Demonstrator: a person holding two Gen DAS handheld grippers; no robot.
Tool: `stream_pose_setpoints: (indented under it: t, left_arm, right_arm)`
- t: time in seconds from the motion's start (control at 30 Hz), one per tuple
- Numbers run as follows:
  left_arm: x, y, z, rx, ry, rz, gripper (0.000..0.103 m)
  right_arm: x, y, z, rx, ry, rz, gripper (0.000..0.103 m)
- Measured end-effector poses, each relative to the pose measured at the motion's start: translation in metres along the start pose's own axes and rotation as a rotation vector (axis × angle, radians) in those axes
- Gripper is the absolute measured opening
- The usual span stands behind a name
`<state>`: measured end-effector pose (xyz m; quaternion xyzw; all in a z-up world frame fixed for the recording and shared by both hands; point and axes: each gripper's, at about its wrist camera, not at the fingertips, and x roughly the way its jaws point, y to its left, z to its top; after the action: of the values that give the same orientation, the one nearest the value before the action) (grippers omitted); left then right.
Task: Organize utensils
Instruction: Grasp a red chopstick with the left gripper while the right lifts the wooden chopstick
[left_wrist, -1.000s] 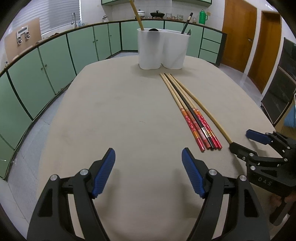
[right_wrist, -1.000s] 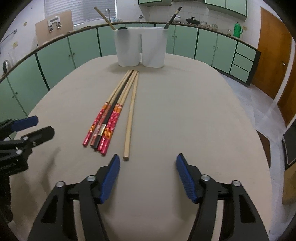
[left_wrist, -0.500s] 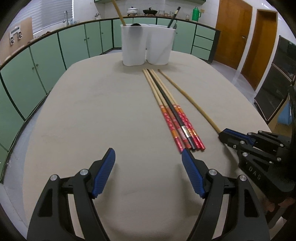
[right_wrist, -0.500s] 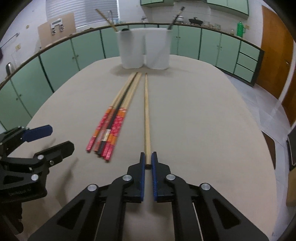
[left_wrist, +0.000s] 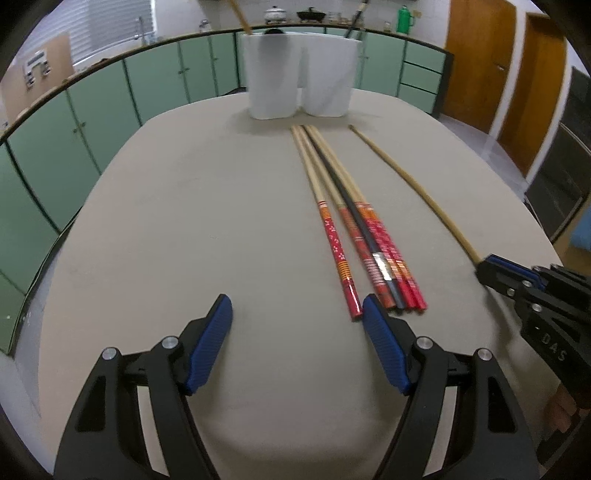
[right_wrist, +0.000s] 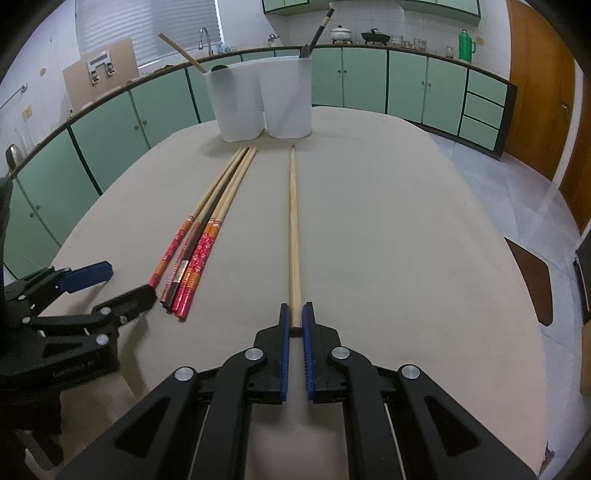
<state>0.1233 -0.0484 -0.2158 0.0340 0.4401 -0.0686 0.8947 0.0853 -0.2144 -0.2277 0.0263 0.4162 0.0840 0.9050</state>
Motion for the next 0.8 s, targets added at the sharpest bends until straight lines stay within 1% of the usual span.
stream_pose_setpoints:
  t: [0.1,0.27,0.37,0.43,0.5,0.53,0.57,0.63,0.7,0.8]
  left_arm:
    - [-0.001,0.011,0.000,-0.024,-0.002,0.027,0.069]
    - [0.000,0.013,0.002,-0.015,0.003,0.024,0.069]
    - [0.001,0.011,0.004,-0.015,0.003,0.021,0.069]
    - [0.002,0.011,0.005,-0.016,0.001,0.013,0.065]
    - [0.001,0.009,0.004,-0.010,-0.007,0.003,0.050]
    - [0.000,0.008,0.004,-0.006,-0.010,0.000,0.040]
    - [0.000,0.007,0.004,-0.003,-0.012,-0.004,0.036]
    - [0.000,0.004,0.004,0.010,-0.014,-0.016,0.013]
    - [0.000,0.000,0.004,0.022,-0.013,-0.033,0.005]
    - [-0.001,-0.003,0.003,0.029,-0.015,-0.028,0.005]
  right_arm:
    - [0.000,0.000,0.000,0.002,0.000,0.003,0.007]
    - [0.000,0.003,0.000,-0.013,0.000,-0.002,0.011]
    - [0.000,0.003,0.000,-0.017,0.001,-0.003,0.011]
    - [0.001,0.003,0.000,-0.016,0.003,-0.002,0.011]
    - [0.001,0.004,0.000,-0.021,0.005,-0.008,0.011]
    - [0.001,0.005,0.001,-0.025,0.005,-0.012,0.011]
    - [0.002,0.006,0.001,-0.028,0.005,-0.014,0.010]
    - [0.002,0.005,0.002,-0.027,0.008,-0.014,0.008]
    - [0.003,0.005,0.002,-0.025,0.009,-0.017,0.007]
    - [0.002,0.006,0.003,-0.030,0.008,-0.022,0.007]
